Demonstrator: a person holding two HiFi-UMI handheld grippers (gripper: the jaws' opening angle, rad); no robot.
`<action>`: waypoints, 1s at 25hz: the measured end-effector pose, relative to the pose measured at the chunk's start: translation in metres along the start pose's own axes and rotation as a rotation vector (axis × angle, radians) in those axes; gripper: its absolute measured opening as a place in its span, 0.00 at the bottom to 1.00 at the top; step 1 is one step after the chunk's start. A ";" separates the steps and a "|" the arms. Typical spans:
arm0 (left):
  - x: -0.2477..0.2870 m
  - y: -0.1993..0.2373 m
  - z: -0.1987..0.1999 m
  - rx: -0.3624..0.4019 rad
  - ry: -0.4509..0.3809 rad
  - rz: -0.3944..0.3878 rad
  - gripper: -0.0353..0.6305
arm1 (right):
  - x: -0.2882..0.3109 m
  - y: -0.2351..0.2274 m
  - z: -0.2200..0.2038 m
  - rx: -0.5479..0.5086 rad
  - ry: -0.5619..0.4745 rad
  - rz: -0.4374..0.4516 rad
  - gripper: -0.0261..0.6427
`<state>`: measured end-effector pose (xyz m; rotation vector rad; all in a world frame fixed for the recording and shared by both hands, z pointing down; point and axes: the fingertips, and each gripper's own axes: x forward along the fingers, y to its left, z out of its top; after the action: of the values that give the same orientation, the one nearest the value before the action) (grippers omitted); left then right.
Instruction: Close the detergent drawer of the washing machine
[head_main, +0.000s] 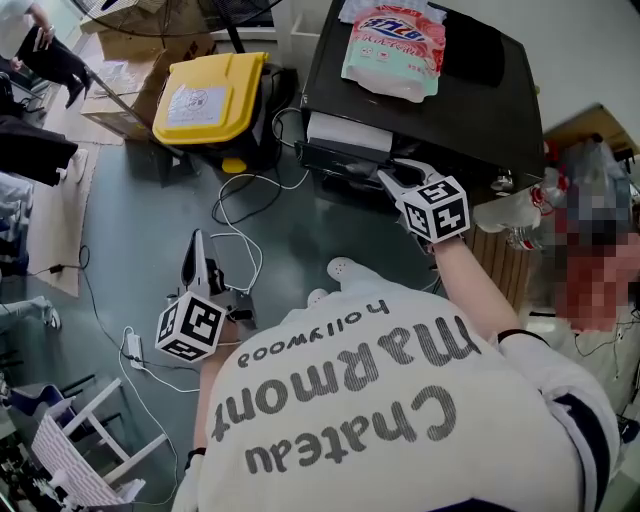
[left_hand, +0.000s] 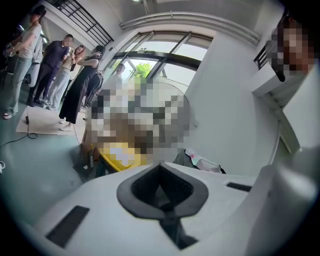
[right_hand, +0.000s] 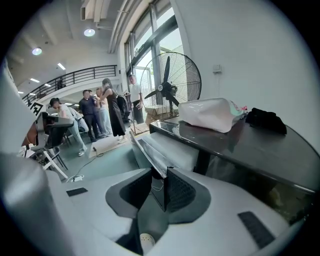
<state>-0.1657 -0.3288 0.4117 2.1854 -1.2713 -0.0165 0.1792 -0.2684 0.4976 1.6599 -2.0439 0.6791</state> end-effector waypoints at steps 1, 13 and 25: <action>0.002 -0.001 0.000 0.001 0.002 -0.002 0.06 | 0.001 -0.002 0.001 0.000 0.000 0.000 0.20; 0.017 -0.007 0.000 0.008 0.004 -0.011 0.06 | 0.005 -0.012 0.004 -0.001 -0.004 -0.005 0.20; 0.022 -0.006 0.000 0.005 0.001 0.003 0.06 | 0.010 -0.023 0.012 0.003 -0.015 -0.021 0.20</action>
<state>-0.1494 -0.3447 0.4148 2.1868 -1.2756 -0.0107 0.1998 -0.2868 0.4967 1.6905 -2.0337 0.6645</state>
